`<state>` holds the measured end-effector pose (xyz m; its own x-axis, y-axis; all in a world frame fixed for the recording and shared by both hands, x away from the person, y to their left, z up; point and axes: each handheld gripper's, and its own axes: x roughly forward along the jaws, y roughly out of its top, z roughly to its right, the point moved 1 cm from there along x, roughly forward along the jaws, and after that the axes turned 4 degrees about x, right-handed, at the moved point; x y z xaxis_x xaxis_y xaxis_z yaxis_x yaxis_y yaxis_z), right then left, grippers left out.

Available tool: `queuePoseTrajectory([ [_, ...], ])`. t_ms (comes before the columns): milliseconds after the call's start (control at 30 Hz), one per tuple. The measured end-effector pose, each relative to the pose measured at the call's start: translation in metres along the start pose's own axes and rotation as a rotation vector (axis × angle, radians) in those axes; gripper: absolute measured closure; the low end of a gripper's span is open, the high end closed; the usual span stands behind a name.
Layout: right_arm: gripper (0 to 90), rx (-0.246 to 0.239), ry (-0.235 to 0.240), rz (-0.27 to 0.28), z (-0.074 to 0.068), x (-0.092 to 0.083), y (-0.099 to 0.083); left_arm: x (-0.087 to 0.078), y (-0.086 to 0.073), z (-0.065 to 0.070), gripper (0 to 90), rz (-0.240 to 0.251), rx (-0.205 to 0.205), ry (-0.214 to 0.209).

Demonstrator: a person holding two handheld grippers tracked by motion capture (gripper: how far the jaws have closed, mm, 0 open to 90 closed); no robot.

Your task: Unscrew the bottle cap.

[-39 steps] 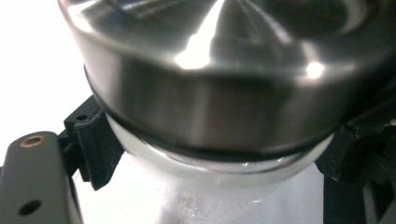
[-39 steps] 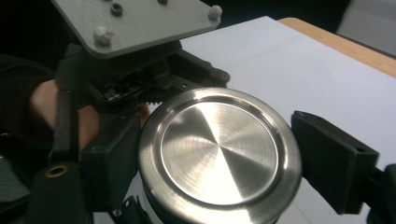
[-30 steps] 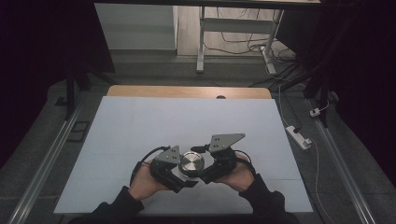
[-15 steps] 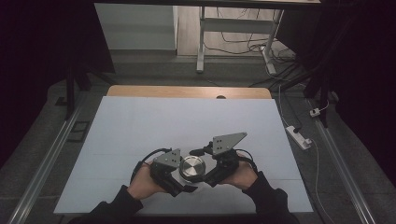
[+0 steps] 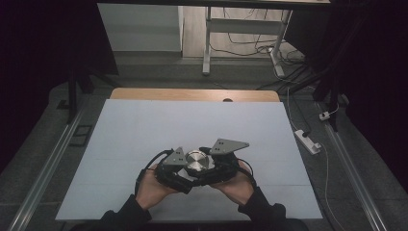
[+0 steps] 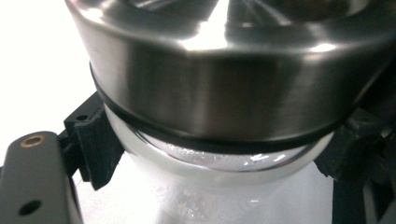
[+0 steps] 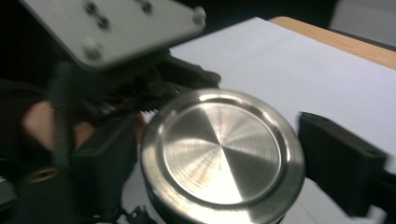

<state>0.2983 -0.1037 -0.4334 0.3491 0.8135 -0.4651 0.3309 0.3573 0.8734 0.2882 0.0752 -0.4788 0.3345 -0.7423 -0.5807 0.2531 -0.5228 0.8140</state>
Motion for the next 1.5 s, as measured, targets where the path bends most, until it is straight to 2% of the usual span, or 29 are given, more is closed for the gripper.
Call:
queuePoseTrajectory([
  [33,18.2,-0.005,-0.005,0.013,0.000,0.000,-0.001,0.000,0.000,0.000,15.9,0.000,0.002,-0.002],
  [100,19.7,-0.011,0.021,0.009,0.001,-0.002,0.000,-0.001,0.000,-0.001,15.9,-0.003,0.017,-0.016],
  [133,19.8,-0.032,0.038,-0.001,0.001,-0.002,0.001,-0.002,0.000,-0.002,15.9,0.004,0.018,-0.039],
  [167,19.8,-0.032,0.038,-0.001,0.001,-0.002,0.001,-0.003,-0.001,-0.002,15.9,0.009,0.028,-0.061],
  [200,19.8,-0.046,0.066,-0.008,0.002,-0.004,0.001,-0.003,-0.001,-0.002,15.8,0.014,0.039,-0.083],
  [233,19.8,-0.075,0.137,-0.018,0.005,-0.005,0.002,-0.004,-0.001,-0.001,15.8,0.015,0.067,-0.135],
  [267,19.8,-0.099,0.185,-0.031,0.008,-0.007,0.003,-0.004,-0.001,-0.001,15.8,0.015,0.067,-0.135],
  [300,19.8,-0.099,0.185,-0.031,0.008,-0.007,0.003,-0.005,-0.001,-0.001,15.9,0.020,0.082,-0.160],
  [333,19.8,-0.111,0.269,-0.035,0.013,-0.010,0.003,-0.005,-0.001,-0.001,15.8,0.026,0.090,-0.185],
  [367,19.8,-0.118,0.317,-0.037,0.015,-0.011,0.003,-0.005,0.000,0.002,15.8,0.035,0.114,-0.235],
  [400,19.8,-0.118,0.317,-0.037,0.015,-0.011,0.003,-0.005,0.000,0.002,15.8,0.035,0.114,-0.235],
  [467,19.7,-0.125,0.404,-0.040,0.020,-0.013,0.002,-0.004,0.001,0.004,15.8,0.026,0.138,-0.254],
  [500,19.5,-0.118,0.426,-0.048,0.022,-0.014,0.002,-0.003,0.001,0.005,15.8,0.024,0.132,-0.254],
  [533,17.2,-0.111,0.414,-0.067,0.022,-0.015,0.002,-0.002,0.001,0.005,15.8,0.025,0.120,-0.234],
  [567,12.4,-0.106,0.375,-0.058,0.021,-0.015,0.002,-0.002,0.001,0.005,15.8,0.025,0.120,-0.234],
  [600,12.4,-0.106,0.375,-0.058,0.021,-0.015,0.002,-0.002,0.001,0.004,15.8,0.022,0.110,-0.221],
  [633,8.5,-0.089,0.344,-0.044,0.020,-0.015,0.003,-0.002,0.000,0.003,15.9,0.020,0.100,-0.201],
  [700,7.7,-0.057,0.302,-0.033,0.018,-0.015,0.006,-0.003,0.000,0.000,15.8,0.026,0.070,-0.173],
  [733,7.5,-0.055,0.266,-0.030,0.016,-0.014,0.007,-0.004,-0.001,-0.001,15.9,0.030,0.061,-0.164],
  [800,8.3,-0.052,0.215,-0.020,0.013,-0.013,0.007,-0.006,0.000,-0.002,15.9,0.034,0.043,-0.136],
  [833,10.5,-0.051,0.170,-0.010,0.009,-0.010,0.006,-0.006,0.000,-0.003,15.8,0.035,0.035,-0.127],
  [867,13.0,-0.058,0.148,-0.001,0.007,-0.008,0.005,-0.007,0.001,-0.003,15.8,0.036,0.028,-0.117],
  [900,13.0,-0.058,0.148,-0.001,0.007,-0.008,0.005,-0.007,0.001,-0.003,15.8,0.034,0.022,-0.109],
  [967,17.7,-0.081,0.115,0.005,0.002,-0.005,0.003,-0.008,0.001,-0.002,15.8,0.035,0.018,-0.102],
  [1033,18.0,-0.106,0.090,0.013,-0.001,-0.005,0.002,-0.008,0.001,-0.002,15.9,0.034,0.019,-0.101],
  [1100,18.1,-0.106,0.096,0.009,0.000,-0.005,0.002,-0.008,0.001,-0.002,15.9,0.033,0.031,-0.111],
  [1267,18.4,-0.090,0.219,0.002,0.008,-0.009,0.003,-0.009,0.001,-0.002,15.9,0.036,0.069,-0.168],
  [1500,18.4,-0.123,0.272,0.000,0.008,-0.011,0.004,-0.011,0.000,-0.002,15.8,0.055,0.100,-0.234],
])
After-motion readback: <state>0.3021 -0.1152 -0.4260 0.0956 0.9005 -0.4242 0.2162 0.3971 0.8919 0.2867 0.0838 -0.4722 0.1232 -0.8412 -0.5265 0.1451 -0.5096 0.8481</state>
